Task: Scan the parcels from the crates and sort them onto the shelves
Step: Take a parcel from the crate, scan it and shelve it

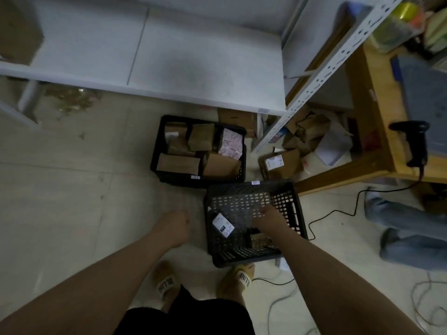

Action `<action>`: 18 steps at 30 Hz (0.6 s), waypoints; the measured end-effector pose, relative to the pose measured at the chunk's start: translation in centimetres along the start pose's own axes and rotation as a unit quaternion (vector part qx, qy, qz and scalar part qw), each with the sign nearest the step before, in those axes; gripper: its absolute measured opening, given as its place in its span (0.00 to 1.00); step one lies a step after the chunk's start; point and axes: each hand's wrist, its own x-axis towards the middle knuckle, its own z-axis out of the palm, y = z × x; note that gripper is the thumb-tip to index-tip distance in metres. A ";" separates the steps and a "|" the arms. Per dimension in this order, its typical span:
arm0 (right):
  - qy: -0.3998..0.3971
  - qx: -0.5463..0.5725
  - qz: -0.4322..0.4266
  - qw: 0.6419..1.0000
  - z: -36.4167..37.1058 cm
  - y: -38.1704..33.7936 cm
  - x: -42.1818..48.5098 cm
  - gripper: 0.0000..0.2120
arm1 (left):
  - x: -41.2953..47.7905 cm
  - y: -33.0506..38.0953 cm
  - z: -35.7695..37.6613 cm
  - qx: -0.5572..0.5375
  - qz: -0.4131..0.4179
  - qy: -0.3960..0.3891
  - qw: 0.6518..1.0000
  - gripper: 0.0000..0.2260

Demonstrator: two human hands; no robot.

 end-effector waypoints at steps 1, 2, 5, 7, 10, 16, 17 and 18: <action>-0.011 -0.001 0.004 1.000 0.4 1.0 1.2 0.14 | 0.9 0.6 1.3 0.002 0.000 -0.007 1.000 0.10; -0.028 -0.008 0.009 1.000 0.8 2.2 2.6 0.15 | 1.7 1.2 2.7 0.007 -0.002 -0.012 1.000 0.10; -0.078 -0.059 0.006 0.995 2.0 4.8 7.4 0.17 | 4.9 2.4 6.9 0.008 -0.015 -0.020 1.000 0.12; -0.095 -0.067 0.024 0.993 3.4 6.7 11.1 0.27 | 7.4 3.0 9.7 0.014 -0.030 -0.036 0.999 0.11; -0.106 -0.073 0.044 0.991 5.7 9.5 16.7 0.31 | 11.5 3.7 13.4 0.069 -0.021 -0.047 0.996 0.13; -0.115 -0.111 0.070 0.985 12.0 14.4 26.7 0.37 | 20.7 3.6 20.1 0.220 0.015 -0.062 0.973 0.18; -0.115 -0.128 0.072 0.983 13.3 15.1 28.1 0.39 | 22.1 3.4 20.9 0.243 0.030 -0.064 0.968 0.19; -0.113 -0.148 0.070 0.980 14.8 15.9 29.7 0.41 | 23.5 3.2 21.6 0.261 0.046 -0.056 0.963 0.21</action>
